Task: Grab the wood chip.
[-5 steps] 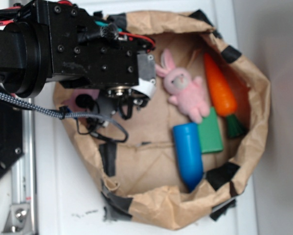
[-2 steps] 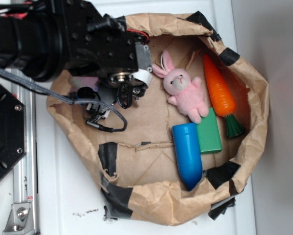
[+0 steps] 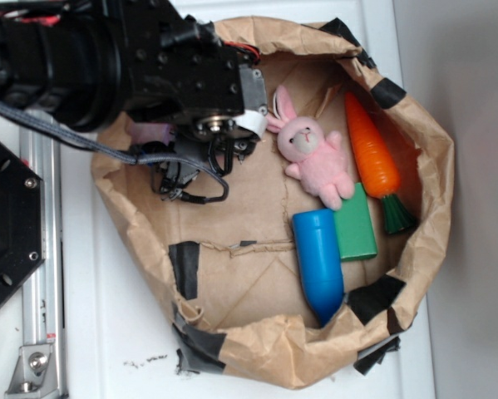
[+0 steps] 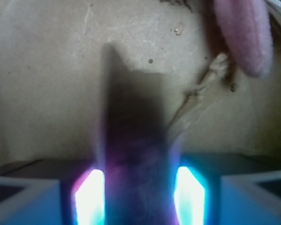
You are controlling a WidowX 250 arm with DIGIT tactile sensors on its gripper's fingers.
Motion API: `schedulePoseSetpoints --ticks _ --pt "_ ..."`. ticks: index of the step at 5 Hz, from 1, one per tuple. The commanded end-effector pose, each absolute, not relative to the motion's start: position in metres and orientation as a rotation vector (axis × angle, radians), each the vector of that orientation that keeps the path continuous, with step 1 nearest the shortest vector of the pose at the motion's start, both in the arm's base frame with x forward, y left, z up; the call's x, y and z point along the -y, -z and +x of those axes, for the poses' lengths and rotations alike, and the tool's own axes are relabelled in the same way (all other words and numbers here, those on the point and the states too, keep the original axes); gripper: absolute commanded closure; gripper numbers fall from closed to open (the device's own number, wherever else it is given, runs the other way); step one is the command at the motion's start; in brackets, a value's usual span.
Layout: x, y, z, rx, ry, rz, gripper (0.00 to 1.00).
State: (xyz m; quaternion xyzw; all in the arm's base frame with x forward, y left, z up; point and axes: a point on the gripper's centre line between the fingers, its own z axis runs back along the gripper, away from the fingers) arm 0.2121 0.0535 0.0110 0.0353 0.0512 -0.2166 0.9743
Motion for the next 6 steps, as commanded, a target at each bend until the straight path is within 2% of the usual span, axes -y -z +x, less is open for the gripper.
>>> schedulePoseSetpoints --ticks 1,3,4,5,6 --pt "-0.051 -0.018 0.209 -0.072 0.417 0.076 1.00" --pt "-0.016 -0.119 0.222 0.106 0.321 0.013 1.00" --pt "-0.010 -0.171 0.234 0.140 0.279 -0.071 1.00" --pt "-0.002 -0.182 0.248 0.116 0.196 -0.081 1.00" --pt "0.002 -0.169 0.255 0.081 0.162 0.019 1.00"
